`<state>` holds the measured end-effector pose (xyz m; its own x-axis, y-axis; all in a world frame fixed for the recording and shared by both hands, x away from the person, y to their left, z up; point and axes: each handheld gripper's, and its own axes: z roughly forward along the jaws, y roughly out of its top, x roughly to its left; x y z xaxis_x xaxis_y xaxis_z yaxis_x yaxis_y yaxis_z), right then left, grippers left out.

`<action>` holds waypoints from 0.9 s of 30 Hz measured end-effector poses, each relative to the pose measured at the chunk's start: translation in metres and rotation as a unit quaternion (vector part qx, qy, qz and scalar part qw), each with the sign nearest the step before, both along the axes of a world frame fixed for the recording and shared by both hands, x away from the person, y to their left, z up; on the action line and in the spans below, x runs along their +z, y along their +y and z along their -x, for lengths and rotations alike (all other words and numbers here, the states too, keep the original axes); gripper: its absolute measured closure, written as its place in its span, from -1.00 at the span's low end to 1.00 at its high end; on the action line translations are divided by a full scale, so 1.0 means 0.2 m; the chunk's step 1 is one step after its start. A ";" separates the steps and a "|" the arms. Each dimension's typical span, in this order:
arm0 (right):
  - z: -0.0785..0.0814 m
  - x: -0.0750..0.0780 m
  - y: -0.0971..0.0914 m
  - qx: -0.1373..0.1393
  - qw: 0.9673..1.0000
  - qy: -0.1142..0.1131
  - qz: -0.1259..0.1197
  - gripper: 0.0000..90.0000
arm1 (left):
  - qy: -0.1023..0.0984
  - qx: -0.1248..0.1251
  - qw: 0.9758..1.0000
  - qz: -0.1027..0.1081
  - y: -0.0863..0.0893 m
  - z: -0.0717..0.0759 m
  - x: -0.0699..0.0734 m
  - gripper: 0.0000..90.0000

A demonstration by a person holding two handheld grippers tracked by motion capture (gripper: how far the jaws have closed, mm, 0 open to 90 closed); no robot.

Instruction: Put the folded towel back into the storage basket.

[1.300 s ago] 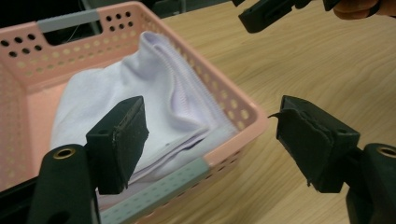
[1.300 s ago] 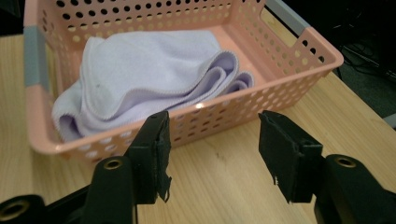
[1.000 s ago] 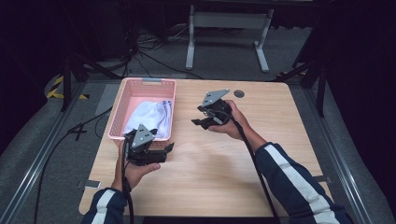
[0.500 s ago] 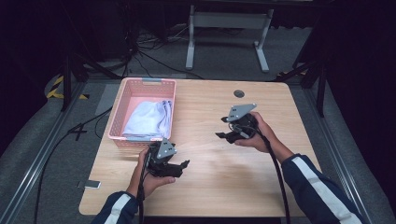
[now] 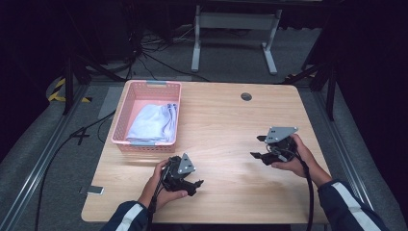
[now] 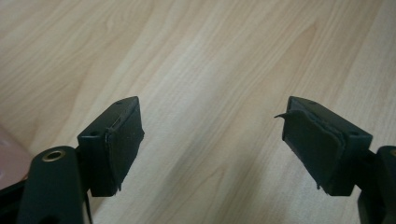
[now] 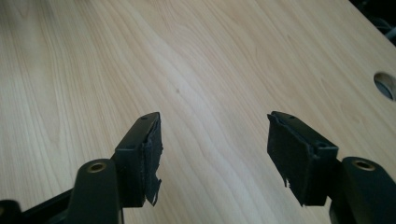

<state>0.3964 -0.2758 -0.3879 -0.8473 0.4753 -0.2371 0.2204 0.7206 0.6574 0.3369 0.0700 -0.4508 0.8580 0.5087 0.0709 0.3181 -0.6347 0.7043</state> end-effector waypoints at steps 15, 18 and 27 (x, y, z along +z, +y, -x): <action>0.17 -0.19 -0.39 -0.063 0.998 0.010 -0.012 -0.28 | 0.031 -0.023 0.999 -0.009 -0.04 -0.01 -0.09 -0.56; 0.20 -0.24 -0.47 -0.076 0.997 0.019 -0.012 -0.31 | 0.037 -0.025 0.999 -0.001 -0.04 -0.03 -0.10 -0.57; 0.29 -0.35 -0.63 -0.102 0.992 0.054 -0.056 -0.37 | 0.030 -0.039 0.999 0.023 -0.02 -0.06 -0.13 -0.67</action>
<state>0.3379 -0.4013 -0.4584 -0.7482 0.6578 -0.0866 0.4270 0.5774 0.6959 0.3482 0.0652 -0.4771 0.8971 0.4419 -0.0033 0.3116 -0.6272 0.7138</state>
